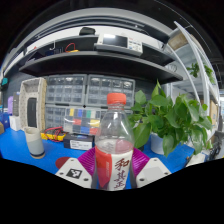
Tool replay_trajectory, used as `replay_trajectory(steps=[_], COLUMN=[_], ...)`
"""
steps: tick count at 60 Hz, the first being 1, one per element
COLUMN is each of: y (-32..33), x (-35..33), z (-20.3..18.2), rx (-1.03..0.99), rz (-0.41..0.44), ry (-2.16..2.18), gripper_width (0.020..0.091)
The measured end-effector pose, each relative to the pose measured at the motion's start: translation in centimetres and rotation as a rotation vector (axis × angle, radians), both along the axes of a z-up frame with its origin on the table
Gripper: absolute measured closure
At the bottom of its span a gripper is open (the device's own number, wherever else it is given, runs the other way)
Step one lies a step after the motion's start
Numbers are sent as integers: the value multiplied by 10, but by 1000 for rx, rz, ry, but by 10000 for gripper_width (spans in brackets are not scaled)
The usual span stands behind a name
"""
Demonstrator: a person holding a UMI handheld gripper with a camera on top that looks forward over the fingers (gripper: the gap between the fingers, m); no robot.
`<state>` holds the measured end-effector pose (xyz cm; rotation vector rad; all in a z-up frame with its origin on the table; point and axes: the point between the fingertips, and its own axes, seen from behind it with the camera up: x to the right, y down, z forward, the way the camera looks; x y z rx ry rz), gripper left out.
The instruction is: Pour water
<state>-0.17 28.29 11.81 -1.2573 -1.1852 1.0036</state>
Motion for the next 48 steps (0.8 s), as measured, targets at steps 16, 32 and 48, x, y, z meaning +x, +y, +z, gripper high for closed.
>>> replay_trajectory(steps=[16, 32, 48], y=[-7, -69, -145], x=[-6, -42, -92], z=[-1, 21, 47], rx=[68, 578, 1254], rz=[-4, 65, 136], ry=[-51, -98, -69], gripper_width=[711, 710, 712])
